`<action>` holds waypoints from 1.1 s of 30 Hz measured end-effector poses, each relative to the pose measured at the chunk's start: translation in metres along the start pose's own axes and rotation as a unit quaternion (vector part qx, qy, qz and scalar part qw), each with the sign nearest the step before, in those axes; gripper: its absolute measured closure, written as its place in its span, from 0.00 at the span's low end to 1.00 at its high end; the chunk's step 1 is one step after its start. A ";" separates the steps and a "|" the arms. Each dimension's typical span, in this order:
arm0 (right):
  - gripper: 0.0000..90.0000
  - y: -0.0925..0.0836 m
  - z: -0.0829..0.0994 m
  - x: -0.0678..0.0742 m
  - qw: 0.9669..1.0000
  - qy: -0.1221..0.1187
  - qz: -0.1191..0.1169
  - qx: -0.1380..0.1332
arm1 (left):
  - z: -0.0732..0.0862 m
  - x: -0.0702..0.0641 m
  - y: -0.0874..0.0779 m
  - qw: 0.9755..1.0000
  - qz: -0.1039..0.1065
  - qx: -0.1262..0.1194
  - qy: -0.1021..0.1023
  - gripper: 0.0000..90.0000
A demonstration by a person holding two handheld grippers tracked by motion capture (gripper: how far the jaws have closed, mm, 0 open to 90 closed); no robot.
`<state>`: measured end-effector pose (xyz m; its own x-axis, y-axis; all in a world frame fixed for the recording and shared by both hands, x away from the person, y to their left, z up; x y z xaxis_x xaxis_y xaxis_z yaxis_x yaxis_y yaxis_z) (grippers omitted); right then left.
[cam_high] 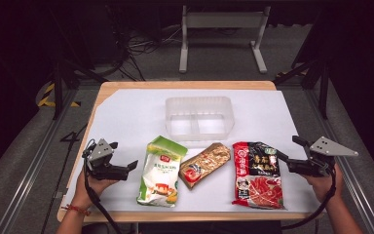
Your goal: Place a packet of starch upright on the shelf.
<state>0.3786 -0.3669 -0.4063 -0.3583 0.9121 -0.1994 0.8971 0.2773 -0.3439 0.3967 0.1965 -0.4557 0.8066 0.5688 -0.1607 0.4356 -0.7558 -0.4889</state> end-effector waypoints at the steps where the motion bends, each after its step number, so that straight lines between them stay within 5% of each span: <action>1: 0.22 0.001 0.002 -0.001 1.000 0.004 -0.004 0.005 | 0.001 0.002 -0.001 1.000 -0.004 0.005 -0.006 0.03; 13: 0.21 0.014 0.008 0.005 0.999 -0.009 -0.013 0.032 | 0.006 0.003 -0.016 0.998 0.048 -0.034 -0.034 0.10; 28: 0.21 0.014 0.011 0.005 0.999 -0.009 -0.012 0.038 | -0.012 -0.025 -0.009 0.991 0.127 -0.034 0.015 0.12; 33: 0.21 0.015 0.012 0.006 0.999 -0.010 -0.013 0.039 | -0.016 -0.029 -0.003 0.989 0.146 -0.031 0.010 0.11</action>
<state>0.3868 -0.3613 -0.4234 -0.3878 0.8982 -0.2070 0.8643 0.2763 -0.4204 0.3783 0.1772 -0.4357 0.9092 0.3167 -0.2703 0.2058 -0.9062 -0.3695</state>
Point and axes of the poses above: each handheld gripper's, and its own axes: y roughly forward along the jaws, z roughly out of its underside, x roughly to its left, the point moved 5 cm from there along y, roughly forward along the jaws, and after that the axes turned 14 degrees about z, right-handed, at the moved point
